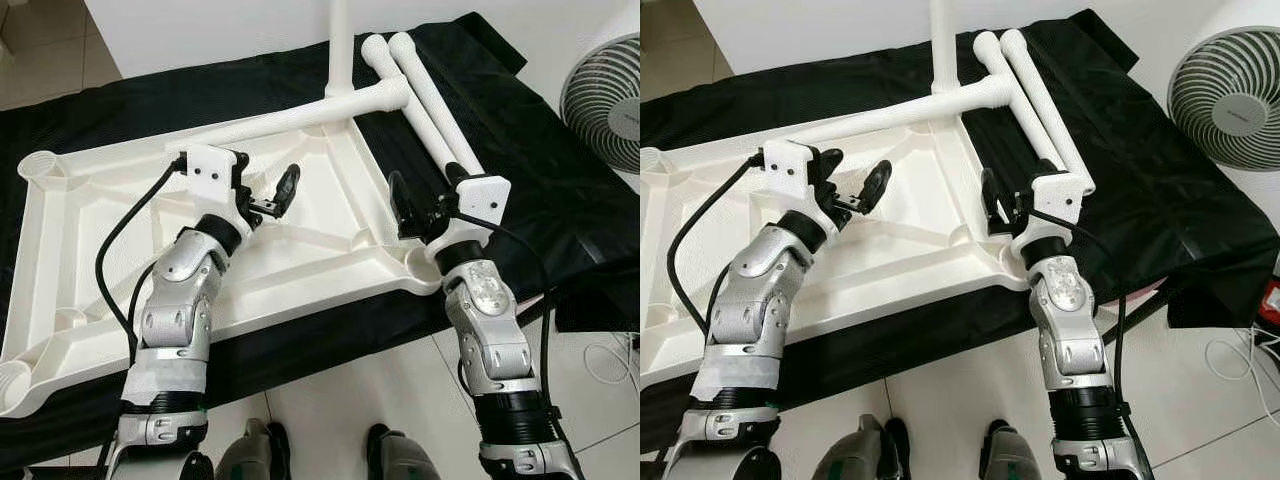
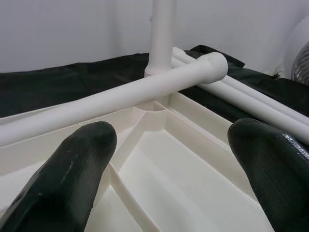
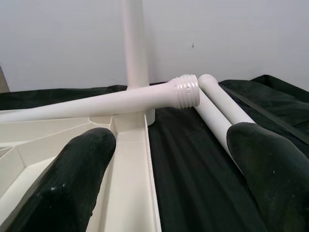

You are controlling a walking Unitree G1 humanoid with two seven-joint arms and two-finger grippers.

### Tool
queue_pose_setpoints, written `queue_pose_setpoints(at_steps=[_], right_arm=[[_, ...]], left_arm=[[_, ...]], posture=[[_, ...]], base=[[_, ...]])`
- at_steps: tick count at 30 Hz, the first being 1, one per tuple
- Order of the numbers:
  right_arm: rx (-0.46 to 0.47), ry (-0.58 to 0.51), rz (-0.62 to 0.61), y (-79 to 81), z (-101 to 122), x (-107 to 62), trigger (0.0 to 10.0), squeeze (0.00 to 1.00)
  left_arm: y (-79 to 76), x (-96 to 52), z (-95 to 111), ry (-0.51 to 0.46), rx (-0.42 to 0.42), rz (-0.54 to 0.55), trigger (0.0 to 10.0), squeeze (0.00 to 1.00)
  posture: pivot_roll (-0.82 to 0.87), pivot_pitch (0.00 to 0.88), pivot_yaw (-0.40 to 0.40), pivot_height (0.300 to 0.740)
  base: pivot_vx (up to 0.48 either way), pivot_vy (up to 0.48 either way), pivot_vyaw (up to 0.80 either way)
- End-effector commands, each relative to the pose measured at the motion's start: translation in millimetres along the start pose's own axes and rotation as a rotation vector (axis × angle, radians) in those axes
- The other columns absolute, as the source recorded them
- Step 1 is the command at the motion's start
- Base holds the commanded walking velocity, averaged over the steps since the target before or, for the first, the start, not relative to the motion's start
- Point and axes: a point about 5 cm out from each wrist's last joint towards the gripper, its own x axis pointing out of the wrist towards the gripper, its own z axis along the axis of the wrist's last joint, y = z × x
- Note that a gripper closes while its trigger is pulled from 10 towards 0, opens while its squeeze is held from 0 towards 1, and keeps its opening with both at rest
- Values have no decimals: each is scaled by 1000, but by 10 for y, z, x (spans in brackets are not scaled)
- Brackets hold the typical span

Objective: Building children table

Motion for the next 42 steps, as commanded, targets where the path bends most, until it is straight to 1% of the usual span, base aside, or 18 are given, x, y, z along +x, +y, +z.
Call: queue_pose_setpoints(at_steps=[1,8,21,36,42], right_arm=[[-3,23,9,8,-51,-31,10000,0],[2,26,17,28,-62,-8,10000,0],[-5,28,35,33,-76,10,10000,0],[-8,33,54,44,-103,13,10000,0],[-11,33,60,48,-104,11,10000,0]], left_arm=[[139,-49,-30,21,-3,226,10000,0],[160,-47,34,-3,7,222,10000,0],[152,-44,72,-20,2,212,10000,0],[132,-47,60,-19,-10,200,10000,0],[95,-39,38,-1,-19,170,10000,0]], posture=[[-77,141,80,740],[-70,137,79,740],[-66,120,70,740],[-65,101,62,740],[-65,101,62,740]], base=[[0,0,0],[70,0,0],[319,0,0],[337,0,0],[0,0,0]])
